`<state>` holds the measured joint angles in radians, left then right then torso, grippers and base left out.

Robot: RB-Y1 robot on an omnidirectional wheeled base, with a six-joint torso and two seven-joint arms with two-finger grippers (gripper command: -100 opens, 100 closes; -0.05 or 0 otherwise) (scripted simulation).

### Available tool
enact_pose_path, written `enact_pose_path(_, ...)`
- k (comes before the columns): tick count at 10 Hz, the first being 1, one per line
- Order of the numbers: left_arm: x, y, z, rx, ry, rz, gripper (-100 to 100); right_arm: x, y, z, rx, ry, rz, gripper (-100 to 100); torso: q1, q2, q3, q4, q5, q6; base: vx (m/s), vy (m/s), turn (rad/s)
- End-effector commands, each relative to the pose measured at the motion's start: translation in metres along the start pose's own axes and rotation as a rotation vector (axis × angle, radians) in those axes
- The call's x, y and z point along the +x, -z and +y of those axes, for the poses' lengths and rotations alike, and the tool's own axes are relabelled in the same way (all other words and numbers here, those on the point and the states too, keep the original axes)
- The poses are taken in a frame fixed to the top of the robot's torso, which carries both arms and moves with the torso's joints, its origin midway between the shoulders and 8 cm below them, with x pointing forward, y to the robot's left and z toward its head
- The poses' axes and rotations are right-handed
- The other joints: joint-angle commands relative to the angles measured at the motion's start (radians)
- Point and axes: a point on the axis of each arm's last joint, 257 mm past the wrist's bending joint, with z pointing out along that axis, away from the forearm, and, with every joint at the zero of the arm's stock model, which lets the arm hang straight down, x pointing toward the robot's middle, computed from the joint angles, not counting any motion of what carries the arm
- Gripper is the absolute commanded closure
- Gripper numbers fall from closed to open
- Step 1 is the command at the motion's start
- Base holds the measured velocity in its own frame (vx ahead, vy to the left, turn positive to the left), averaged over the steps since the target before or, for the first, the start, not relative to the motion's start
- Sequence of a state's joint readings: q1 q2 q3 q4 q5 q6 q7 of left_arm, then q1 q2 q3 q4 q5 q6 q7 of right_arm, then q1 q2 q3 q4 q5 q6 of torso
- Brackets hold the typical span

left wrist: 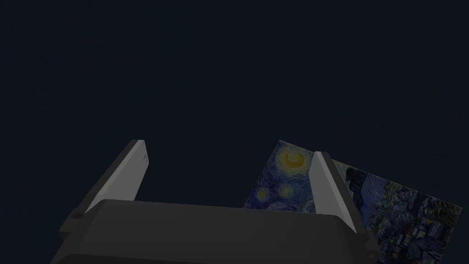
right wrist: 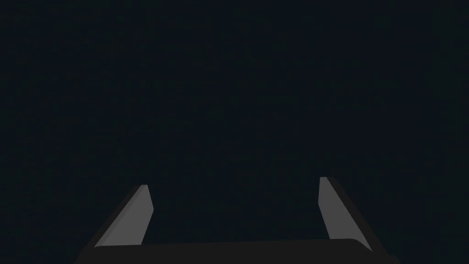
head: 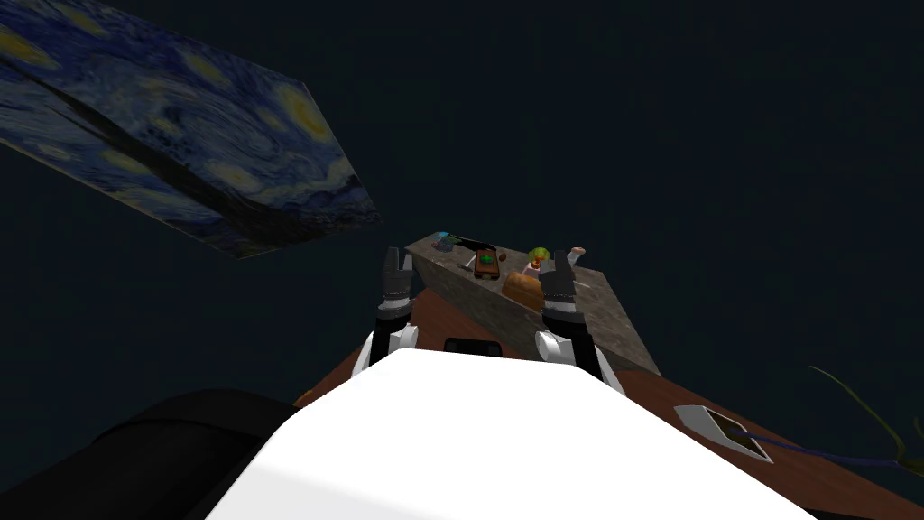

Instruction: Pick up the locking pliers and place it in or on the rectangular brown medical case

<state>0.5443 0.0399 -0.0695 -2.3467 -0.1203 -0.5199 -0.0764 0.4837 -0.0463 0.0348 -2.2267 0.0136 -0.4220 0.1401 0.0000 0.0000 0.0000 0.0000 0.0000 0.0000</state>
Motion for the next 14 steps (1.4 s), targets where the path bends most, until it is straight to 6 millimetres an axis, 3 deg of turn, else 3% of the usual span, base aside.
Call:
enact_pose_path(1, 0.005, -0.001, 0.01, -0.032, -0.002, 0.031, -100, 0.0, 0.0, 0.0, 0.0, 0.0, 0.0, 0, 0.0, 0.0, 0.0, 0.0, 0.0, 0.0, -0.002, 0.046, -0.087)
enact_pose_path(14, 0.02, -0.001, 0.1, -0.323, 0.006, 0.126, -100, 0.0, 0.0, 0.0, 0.0, 0.0, 0.0, 0, 0.006, 0.0, 0.0, 0.0, 0.001, 0.0, 0.0, 0.083, -0.084)
